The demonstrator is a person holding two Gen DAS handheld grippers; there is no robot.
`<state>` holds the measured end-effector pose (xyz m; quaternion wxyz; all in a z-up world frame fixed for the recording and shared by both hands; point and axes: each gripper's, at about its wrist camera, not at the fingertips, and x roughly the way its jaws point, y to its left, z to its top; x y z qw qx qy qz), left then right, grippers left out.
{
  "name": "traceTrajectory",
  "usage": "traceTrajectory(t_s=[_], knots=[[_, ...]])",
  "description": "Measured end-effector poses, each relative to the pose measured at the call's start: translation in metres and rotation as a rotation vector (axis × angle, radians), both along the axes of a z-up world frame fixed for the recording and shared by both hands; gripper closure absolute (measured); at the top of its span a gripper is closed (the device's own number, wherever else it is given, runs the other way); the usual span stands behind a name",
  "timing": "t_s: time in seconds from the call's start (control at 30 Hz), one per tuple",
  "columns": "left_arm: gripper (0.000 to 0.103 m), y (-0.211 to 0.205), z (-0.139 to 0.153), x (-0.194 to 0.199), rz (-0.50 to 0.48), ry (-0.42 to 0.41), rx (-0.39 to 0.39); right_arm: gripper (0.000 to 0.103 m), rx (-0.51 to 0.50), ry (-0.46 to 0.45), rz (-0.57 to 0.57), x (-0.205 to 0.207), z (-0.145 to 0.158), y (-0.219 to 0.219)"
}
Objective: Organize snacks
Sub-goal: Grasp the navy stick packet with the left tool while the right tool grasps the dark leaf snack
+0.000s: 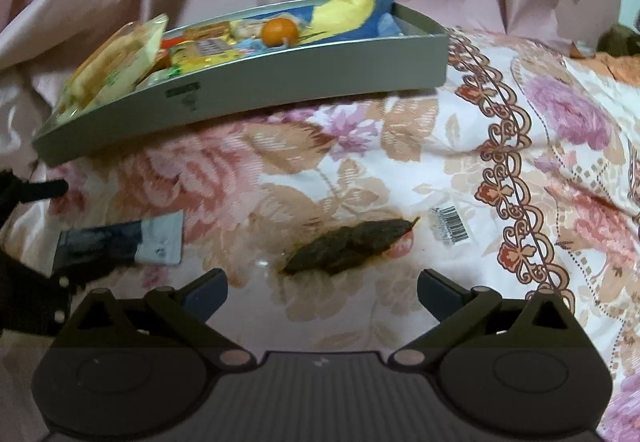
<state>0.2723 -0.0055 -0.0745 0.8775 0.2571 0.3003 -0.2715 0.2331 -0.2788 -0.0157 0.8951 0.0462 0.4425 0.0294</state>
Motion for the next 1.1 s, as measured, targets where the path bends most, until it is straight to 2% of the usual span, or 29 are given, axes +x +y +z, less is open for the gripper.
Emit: traceTrajectory(t_s=[0.1,0.2,0.43,0.53,0.63,0.73,0.83,1.1], knots=[[0.001,-0.001,-0.006,0.004,-0.028,0.023,0.026,0.0,0.018,-0.002,-0.017,0.006,-0.004,-0.003],[0.001,0.002,-0.006,0.013,0.015,0.081,-0.023,0.0,0.046,-0.011,-0.029,0.013,-0.006,-0.006],[0.001,0.012,-0.007,0.029,0.129,0.308,-0.182,0.0,0.091,-0.027,-0.1,0.029,-0.012,-0.015],[0.001,0.008,-0.005,0.027,0.145,0.385,-0.233,0.002,0.09,-0.056,-0.085,0.033,-0.013,-0.015],[0.002,0.0,-0.006,0.02,0.141,0.447,-0.249,0.007,0.063,-0.08,-0.035,0.034,-0.011,-0.009],[0.002,-0.008,-0.005,0.007,0.138,0.486,-0.244,0.012,0.032,-0.086,-0.001,0.032,-0.012,-0.002],[0.004,-0.014,-0.004,-0.004,0.144,0.511,-0.256,0.015,0.047,-0.084,0.031,0.03,-0.012,0.0],[0.012,-0.014,-0.002,-0.011,0.233,0.478,-0.294,0.018,0.085,-0.083,0.092,0.027,-0.011,0.0]])
